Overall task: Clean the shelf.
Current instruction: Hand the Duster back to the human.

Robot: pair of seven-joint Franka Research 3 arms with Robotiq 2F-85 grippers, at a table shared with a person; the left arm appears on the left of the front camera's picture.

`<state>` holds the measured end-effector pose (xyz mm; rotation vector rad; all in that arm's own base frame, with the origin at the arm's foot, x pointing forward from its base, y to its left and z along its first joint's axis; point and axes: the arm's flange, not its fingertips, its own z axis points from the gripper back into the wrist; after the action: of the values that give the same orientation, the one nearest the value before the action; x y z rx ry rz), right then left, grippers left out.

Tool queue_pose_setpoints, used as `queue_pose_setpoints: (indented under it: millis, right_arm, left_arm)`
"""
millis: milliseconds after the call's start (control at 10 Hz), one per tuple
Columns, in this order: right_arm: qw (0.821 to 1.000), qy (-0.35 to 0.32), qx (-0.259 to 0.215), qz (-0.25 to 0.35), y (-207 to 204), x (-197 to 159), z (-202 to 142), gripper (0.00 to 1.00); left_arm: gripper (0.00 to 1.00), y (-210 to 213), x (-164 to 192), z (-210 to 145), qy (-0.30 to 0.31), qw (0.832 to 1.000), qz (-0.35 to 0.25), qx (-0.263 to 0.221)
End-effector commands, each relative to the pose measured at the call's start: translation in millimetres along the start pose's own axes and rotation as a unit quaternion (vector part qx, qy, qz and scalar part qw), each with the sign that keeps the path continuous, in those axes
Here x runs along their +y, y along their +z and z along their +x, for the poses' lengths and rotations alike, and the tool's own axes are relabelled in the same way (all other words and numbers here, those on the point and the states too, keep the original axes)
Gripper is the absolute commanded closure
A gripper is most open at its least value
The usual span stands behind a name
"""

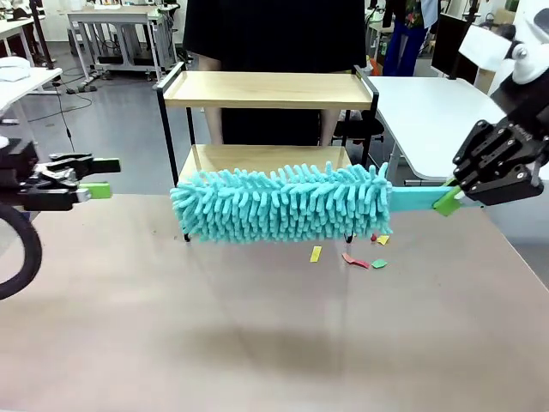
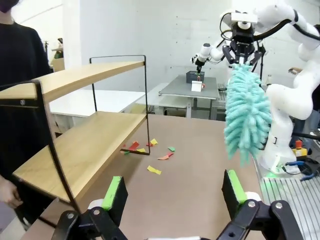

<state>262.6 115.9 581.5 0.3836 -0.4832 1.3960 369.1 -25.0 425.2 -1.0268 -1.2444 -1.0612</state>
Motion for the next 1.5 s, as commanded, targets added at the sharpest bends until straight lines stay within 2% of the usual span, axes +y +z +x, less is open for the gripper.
queue_pose_setpoints:
  millis: [0,100,300,400,900,1300,1400]
  right_arm:
    - [0.999,0.0,-0.028,0.019,-3,-4,-5,0.87]
    - [1.0,0.0,0.0,0.0,0,0,0,0.87]
    - [1.0,0.0,0.0,0.0,0,0,0,0.87]
    - [1.0,-0.002,-0.001,0.005,-4,0,-1,0.87]
    - [0.999,0.015,-0.04,-0.011,-8,-8,-11,0.87]
    - [0.998,0.017,-0.058,-0.01,-11,-9,-10,0.87]
    - [1.0,0.002,-0.02,-0.012,-3,-7,-6,0.87]
  left_arm:
    - [0.0,-26,-80,-19,0.004,1.0,0.026,0.004]
    - [0.0,0,0,0,0.0,1.0,0.0,0.0]
    - [0.0,0,0,0,0.0,1.0,0.0,0.0]
    - [0.0,-13,1,-1,0.001,1.0,0.005,0.005]
    - [0.0,-30,-27,-9,0.01,0.997,-0.078,-0.018]
    - [0.0,-57,-38,-11,0.018,0.994,-0.103,-0.021]
    - [0.0,-65,-40,-13,0.022,0.994,-0.106,-0.024]
